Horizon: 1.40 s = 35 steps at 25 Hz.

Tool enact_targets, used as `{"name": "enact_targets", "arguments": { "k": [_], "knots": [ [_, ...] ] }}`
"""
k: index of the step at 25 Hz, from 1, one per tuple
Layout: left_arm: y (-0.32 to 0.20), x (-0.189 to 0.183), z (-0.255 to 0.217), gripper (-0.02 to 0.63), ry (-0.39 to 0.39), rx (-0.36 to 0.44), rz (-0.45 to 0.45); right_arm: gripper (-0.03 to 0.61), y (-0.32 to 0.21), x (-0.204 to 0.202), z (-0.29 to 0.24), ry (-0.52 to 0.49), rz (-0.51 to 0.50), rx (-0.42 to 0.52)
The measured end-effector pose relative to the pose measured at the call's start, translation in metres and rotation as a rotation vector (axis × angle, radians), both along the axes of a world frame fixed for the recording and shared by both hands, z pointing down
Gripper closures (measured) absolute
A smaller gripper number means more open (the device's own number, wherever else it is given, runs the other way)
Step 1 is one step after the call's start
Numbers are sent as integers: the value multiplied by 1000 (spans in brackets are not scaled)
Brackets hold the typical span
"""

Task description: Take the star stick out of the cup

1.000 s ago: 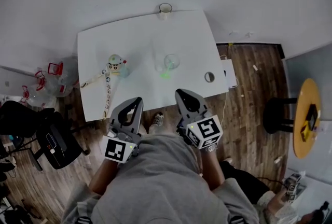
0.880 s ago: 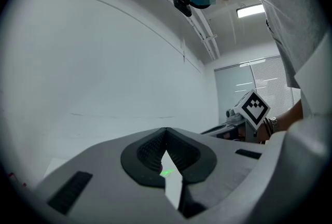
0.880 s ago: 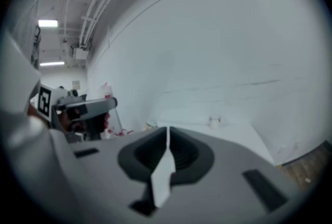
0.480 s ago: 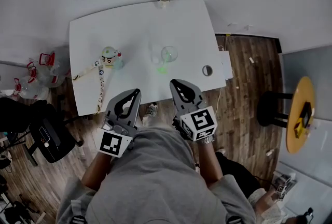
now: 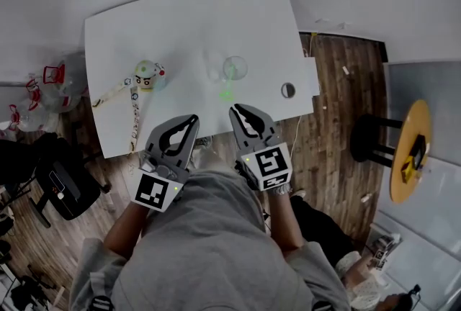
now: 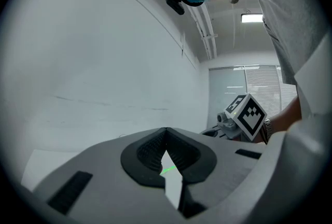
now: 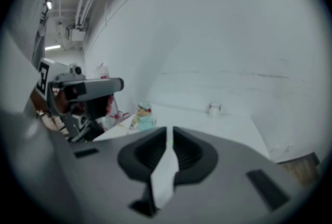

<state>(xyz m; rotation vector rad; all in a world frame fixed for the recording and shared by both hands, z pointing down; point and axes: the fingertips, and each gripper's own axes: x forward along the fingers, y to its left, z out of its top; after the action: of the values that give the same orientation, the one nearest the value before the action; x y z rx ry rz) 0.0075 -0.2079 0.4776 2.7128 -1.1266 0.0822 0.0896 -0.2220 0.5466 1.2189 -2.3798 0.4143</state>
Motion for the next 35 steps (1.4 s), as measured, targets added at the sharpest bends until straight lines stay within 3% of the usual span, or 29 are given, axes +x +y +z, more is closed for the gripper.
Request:
{"name": "enact_targets", "arguments": {
  "k": [4,6,7,19,31,35],
  "knots": [
    [-8,-2,5,583,-1,-14,15,535,-6,-3,15,60,-11,-15],
    [-13,-4,6,583,2,-23,15,443,-7,-6,22,79,-27,-35],
    [-15,-5,7,583,4,-29,13,434,-8,-7,26,93,-32,-41],
    [-36,-17,18,583,0,-61,19,416,-23,-11,65,336,-97,-46],
    [-47,-29,22,583,-12,-64,10,417,-33,-14,85,431,-90,-61],
    [-47,-29,20,583,-11,-59,11,466,-34,-11,86,443,-60,-55]
  ]
}}
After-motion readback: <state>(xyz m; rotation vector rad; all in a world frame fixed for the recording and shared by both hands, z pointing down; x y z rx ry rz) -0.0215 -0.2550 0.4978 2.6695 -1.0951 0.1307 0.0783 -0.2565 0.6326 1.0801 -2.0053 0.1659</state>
